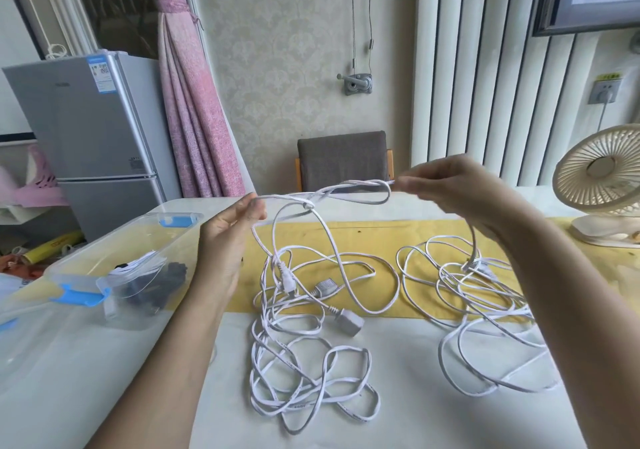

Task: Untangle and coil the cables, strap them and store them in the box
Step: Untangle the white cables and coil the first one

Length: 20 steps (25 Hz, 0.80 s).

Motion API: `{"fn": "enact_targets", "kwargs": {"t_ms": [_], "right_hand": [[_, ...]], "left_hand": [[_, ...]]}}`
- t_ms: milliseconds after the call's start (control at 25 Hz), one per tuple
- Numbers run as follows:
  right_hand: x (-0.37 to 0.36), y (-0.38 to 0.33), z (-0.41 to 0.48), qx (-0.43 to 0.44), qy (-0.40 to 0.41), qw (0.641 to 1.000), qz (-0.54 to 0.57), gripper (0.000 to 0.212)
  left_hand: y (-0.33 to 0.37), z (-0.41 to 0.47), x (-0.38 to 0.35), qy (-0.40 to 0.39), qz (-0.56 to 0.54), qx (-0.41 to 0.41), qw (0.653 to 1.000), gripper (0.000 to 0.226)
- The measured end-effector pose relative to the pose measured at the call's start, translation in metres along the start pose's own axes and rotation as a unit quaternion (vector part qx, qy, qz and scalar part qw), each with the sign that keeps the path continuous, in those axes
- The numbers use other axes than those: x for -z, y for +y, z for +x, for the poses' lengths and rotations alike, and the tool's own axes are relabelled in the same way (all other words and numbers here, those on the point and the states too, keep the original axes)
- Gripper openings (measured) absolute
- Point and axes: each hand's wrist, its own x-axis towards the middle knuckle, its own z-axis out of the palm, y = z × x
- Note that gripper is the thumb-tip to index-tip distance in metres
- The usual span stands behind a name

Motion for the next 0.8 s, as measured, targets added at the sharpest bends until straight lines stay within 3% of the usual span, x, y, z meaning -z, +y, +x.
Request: {"fn": "enact_targets", "kwargs": {"t_ms": [80,160,240,320,360,440,560,680,800], "right_hand": [[0.008,-0.004,-0.002,0.015,0.063,0.998,0.002,0.010],[0.005,-0.001,0.002,0.031,0.115,0.991,-0.056,0.014],[-0.001,0.004,0.009,0.024,0.129,0.985,-0.110,0.020],[-0.004,0.010,0.013,-0.009,0.101,0.991,-0.091,0.022],[-0.004,0.011,0.014,-0.019,0.076,0.994,-0.077,0.022],[-0.003,0.011,0.013,-0.012,0.021,0.998,-0.065,0.019],[-0.007,0.007,0.010,0.030,-0.027,0.998,-0.045,0.017],[-0.017,0.000,0.007,0.085,-0.035,0.993,-0.071,0.016],[-0.024,-0.002,0.004,0.115,-0.056,0.990,-0.057,0.015]], "left_hand": [[0.003,-0.001,-0.002,0.011,-0.067,0.000,0.998,0.008],[0.007,-0.007,-0.005,-0.044,-0.065,-0.013,0.997,0.017],[0.013,-0.012,-0.004,-0.169,0.085,-0.058,0.980,0.021],[0.010,-0.017,-0.003,-0.282,0.224,-0.052,0.931,0.053],[0.006,-0.020,-0.006,-0.297,0.246,-0.033,0.922,0.066],[0.001,-0.024,-0.014,-0.258,0.283,-0.041,0.923,0.068],[-0.001,-0.027,-0.025,-0.121,0.315,-0.176,0.925,0.021],[0.001,-0.029,-0.028,-0.051,0.300,-0.215,0.928,0.033],[0.002,-0.029,-0.029,-0.022,0.274,-0.232,0.933,0.029]]}}
